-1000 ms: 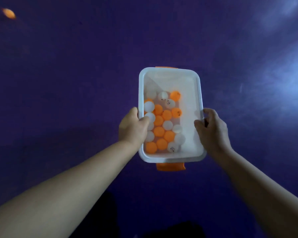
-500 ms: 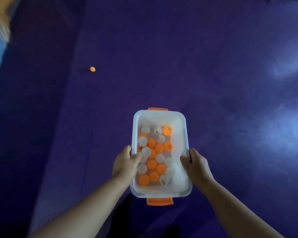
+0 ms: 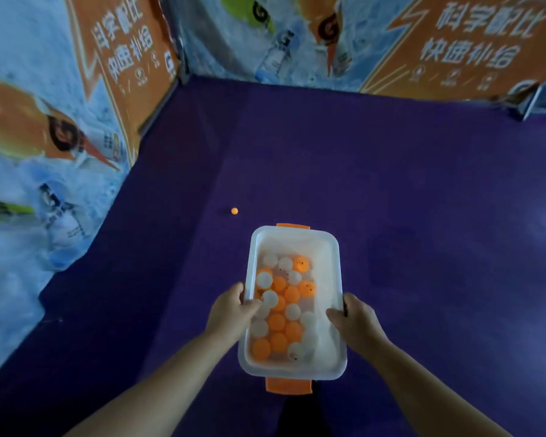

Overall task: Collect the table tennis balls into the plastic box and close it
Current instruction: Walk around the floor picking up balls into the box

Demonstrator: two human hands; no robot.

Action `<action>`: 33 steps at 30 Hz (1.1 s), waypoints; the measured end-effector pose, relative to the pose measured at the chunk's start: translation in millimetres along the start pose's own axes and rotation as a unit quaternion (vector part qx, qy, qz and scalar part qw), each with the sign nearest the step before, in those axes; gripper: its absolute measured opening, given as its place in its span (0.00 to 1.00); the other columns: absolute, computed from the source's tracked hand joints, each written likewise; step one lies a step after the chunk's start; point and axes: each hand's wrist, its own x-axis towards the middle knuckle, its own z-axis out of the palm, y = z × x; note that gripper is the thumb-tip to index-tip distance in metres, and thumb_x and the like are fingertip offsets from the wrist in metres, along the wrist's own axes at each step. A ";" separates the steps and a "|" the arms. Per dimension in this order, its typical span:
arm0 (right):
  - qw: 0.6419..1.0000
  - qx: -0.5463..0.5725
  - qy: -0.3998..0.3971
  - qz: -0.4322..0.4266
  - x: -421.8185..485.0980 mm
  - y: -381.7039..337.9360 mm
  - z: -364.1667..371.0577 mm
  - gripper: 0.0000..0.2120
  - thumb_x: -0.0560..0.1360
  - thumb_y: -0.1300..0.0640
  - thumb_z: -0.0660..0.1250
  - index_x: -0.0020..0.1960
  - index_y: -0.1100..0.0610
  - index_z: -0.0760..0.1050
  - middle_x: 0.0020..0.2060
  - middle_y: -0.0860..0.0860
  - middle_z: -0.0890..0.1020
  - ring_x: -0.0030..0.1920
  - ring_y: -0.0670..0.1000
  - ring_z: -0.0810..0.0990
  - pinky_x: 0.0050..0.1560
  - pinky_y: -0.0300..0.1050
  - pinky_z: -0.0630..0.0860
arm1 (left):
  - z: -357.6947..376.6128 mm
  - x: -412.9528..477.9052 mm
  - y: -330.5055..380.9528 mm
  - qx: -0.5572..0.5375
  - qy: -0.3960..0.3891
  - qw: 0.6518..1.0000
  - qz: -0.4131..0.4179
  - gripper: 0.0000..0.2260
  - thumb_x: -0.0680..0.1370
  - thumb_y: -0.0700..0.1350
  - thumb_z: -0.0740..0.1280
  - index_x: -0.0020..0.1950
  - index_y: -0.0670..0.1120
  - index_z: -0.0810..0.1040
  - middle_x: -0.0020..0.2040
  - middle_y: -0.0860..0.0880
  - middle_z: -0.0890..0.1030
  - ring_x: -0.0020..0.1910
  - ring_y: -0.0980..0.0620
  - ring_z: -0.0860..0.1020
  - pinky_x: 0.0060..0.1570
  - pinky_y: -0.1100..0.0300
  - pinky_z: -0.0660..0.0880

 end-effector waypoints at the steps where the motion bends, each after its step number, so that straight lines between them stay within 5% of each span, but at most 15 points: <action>1: 1.000 -0.003 -0.002 -0.005 8.7 -4.4 -7.7 0.10 0.75 0.57 0.64 0.37 0.54 0.66 0.33 0.48 0.72 0.31 0.45 0.69 0.27 0.34 0.66 | -0.9 8.0 7.7 -0.004 -0.001 1.000 0.000 0.10 0.73 0.46 0.66 0.37 0.45 0.67 0.32 0.51 0.71 0.30 0.55 0.69 0.28 0.62 0.64; 7: 0.998 -0.043 -0.043 -0.026 98.7 -39.5 -74.3 0.04 0.74 0.54 0.63 0.45 0.55 0.71 0.40 0.50 0.79 0.36 0.47 0.76 0.33 0.39 0.74 | 4.3 75.1 77.1 -0.051 0.014 0.998 -0.029 0.08 0.74 0.45 0.68 0.38 0.45 0.71 0.35 0.50 0.76 0.33 0.54 0.74 0.30 0.61 0.69; 13: 0.994 -0.073 -0.066 -0.045 192.9 -99.9 -124.9 0.02 0.75 0.56 0.61 0.45 0.54 0.70 0.38 0.48 0.76 0.33 0.45 0.74 0.29 0.35 0.69 | -5.5 154.5 125.3 -0.098 0.035 0.992 -0.074 0.10 0.73 0.48 0.69 0.42 0.42 0.74 0.39 0.44 0.79 0.36 0.52 0.76 0.34 0.58 0.72; 19: 0.997 -0.046 -0.063 -0.024 280.8 -157.0 -121.1 0.04 0.75 0.58 0.60 0.47 0.58 0.71 0.39 0.51 0.77 0.34 0.47 0.74 0.30 0.37 0.70 | -38.9 241.6 145.2 -0.113 0.043 0.989 -0.084 0.09 0.74 0.50 0.67 0.46 0.45 0.75 0.42 0.47 0.80 0.42 0.48 0.80 0.38 0.55 0.75; 24: 0.999 -0.037 -0.026 0.028 367.3 -204.0 -102.0 0.07 0.76 0.59 0.60 0.39 0.55 0.67 0.35 0.50 0.73 0.32 0.47 0.71 0.28 0.38 0.65 | -84.7 348.0 137.6 -0.177 0.024 0.980 -0.084 0.07 0.78 0.51 0.62 0.48 0.49 0.75 0.45 0.48 0.79 0.39 0.51 0.78 0.35 0.57 0.74; 27: 0.996 -0.022 0.003 0.081 424.3 -228.8 -81.0 0.06 0.75 0.60 0.59 0.40 0.56 0.67 0.34 0.51 0.74 0.31 0.47 0.71 0.28 0.38 0.64 | -116.0 425.9 116.1 -0.135 0.045 0.983 -0.117 0.13 0.78 0.49 0.62 0.62 0.49 0.72 0.54 0.50 0.78 0.46 0.48 0.78 0.42 0.54 0.75; 33: 0.988 -0.012 0.043 0.148 538.8 -255.8 -24.5 0.03 0.76 0.61 0.60 0.43 0.58 0.67 0.35 0.50 0.74 0.33 0.47 0.71 0.29 0.41 0.64 | -144.2 571.4 69.4 0.006 -0.014 0.991 -0.134 0.15 0.79 0.47 0.61 0.66 0.48 0.69 0.58 0.49 0.77 0.49 0.49 0.78 0.41 0.58 0.71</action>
